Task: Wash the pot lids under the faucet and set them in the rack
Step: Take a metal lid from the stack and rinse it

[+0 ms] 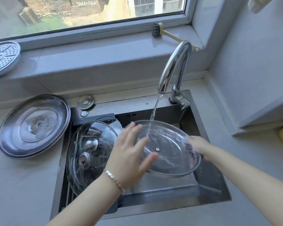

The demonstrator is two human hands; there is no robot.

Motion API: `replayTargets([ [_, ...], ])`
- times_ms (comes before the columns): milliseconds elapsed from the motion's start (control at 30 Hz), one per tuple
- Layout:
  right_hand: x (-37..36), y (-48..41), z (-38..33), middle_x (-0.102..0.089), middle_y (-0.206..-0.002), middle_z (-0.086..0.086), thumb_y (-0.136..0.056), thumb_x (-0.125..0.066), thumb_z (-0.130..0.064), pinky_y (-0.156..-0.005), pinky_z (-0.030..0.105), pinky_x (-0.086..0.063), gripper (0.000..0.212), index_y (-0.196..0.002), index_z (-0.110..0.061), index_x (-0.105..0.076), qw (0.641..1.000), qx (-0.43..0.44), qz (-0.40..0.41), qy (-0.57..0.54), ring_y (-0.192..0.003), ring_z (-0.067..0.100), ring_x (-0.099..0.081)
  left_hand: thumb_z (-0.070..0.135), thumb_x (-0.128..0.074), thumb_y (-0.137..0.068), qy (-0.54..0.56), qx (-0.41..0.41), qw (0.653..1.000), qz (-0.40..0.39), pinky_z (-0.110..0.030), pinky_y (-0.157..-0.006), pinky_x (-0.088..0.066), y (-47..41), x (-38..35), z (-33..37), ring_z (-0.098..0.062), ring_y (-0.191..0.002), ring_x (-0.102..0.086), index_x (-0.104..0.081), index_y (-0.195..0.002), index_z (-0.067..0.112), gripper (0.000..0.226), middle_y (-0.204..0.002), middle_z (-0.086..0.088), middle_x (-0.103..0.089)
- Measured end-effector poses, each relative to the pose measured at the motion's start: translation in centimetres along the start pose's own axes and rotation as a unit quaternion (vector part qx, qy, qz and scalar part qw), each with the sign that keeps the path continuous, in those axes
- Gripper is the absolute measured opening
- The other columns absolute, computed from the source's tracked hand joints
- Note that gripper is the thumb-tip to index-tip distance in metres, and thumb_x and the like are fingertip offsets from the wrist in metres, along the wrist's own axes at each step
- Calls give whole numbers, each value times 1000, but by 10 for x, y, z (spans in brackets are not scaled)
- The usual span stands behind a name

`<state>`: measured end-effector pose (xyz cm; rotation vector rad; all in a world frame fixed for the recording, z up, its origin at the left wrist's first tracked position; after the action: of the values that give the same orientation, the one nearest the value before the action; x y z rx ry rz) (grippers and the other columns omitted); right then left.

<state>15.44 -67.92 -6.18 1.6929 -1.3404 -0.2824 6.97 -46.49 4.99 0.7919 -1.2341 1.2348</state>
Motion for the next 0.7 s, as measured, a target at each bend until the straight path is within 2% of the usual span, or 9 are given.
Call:
replayTargets([
  [133,19,9,-19,-54,-64,13,-97,-39,-9,-39,20,-42,25,-79,-1,-55,996,-44,-14,74,-40,19,-54,57,-37,-87,89,-109,986,-85,-29,-75,-49,10,-32,31,-17,-80,-68,-58,-70,20,45,-85,5,-69],
  [200,35,14,-38,-51,-60,14,-94,-37,-2,-35,20,-42,26,-70,-4,-48,988,-30,1,151,-39,20,-51,50,-38,-88,129,-117,981,-89,-29,-61,-51,10,-44,45,-19,-70,-64,-58,-73,15,43,-77,3,-66],
  [300,53,24,-66,-50,-60,13,-93,-40,-5,-33,21,-47,23,-71,-5,-48,987,-15,-15,159,-37,21,-53,53,-33,-85,244,-42,966,-76,-30,-64,-45,7,-51,51,-17,-73,-58,-60,-84,11,50,-77,0,-63],
  [333,55,30,-74,-49,-61,13,-95,-41,-14,-35,21,-49,24,-73,-6,-48,994,-16,-29,104,-36,19,-54,55,-34,-82,340,27,936,-87,-30,-62,-40,6,-51,48,-15,-67,-53,-58,-82,8,53,-72,-1,-57],
  [400,55,37,-87,-57,-70,14,-98,-38,-32,-43,21,-53,34,-82,-6,-51,998,8,-67,-14,-52,20,-62,52,-46,-77,516,192,835,-14,-31,-62,-34,3,-51,38,-14,-63,-44,-55,-74,1,52,-66,-4,-48],
  [467,46,37,-97,-64,-86,15,-100,-32,-36,-61,26,-56,41,-95,-4,-57,991,68,-76,-81,-75,24,-65,36,-56,-79,600,360,707,105,-33,-64,-35,0,-50,23,-18,-67,-43,-55,-65,6,33,-67,-9,-48],
  [533,32,34,-98,-64,-103,19,-101,-33,-30,-81,35,-52,40,-104,1,-59,988,121,-30,-93,-93,32,-63,22,-56,-88,622,465,606,170,-35,-67,-40,0,-54,8,-22,-70,-48,-57,-62,11,28,-67,-10,-54],
  [600,14,31,-95,-59,-119,23,-99,-36,-26,-95,43,-44,41,-109,8,-57,982,183,44,-31,-111,36,-55,21,-55,-88,641,501,546,199,-41,-75,-46,0,-57,-9,-27,-75,-53,-60,-58,12,32,-70,-12,-58],
  [700,-33,52,-96,-38,-147,12,-100,-33,-30,-112,30,-22,47,-136,-2,-41,936,317,68,136,-137,23,-32,23,-53,-88,667,514,501,198,-45,-82,-50,-4,-58,-18,-29,-77,-61,-71,-58,13,36,-69,-10,-68],
])
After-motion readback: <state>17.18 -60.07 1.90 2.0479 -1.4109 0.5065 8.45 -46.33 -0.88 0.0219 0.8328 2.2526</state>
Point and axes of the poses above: each hand's wrist, its own y-axis away from the middle knuckle, its own x-axis out of the back of the hand, z = x × y, the point moved 4 cm from there along -y, towards the middle knuckle
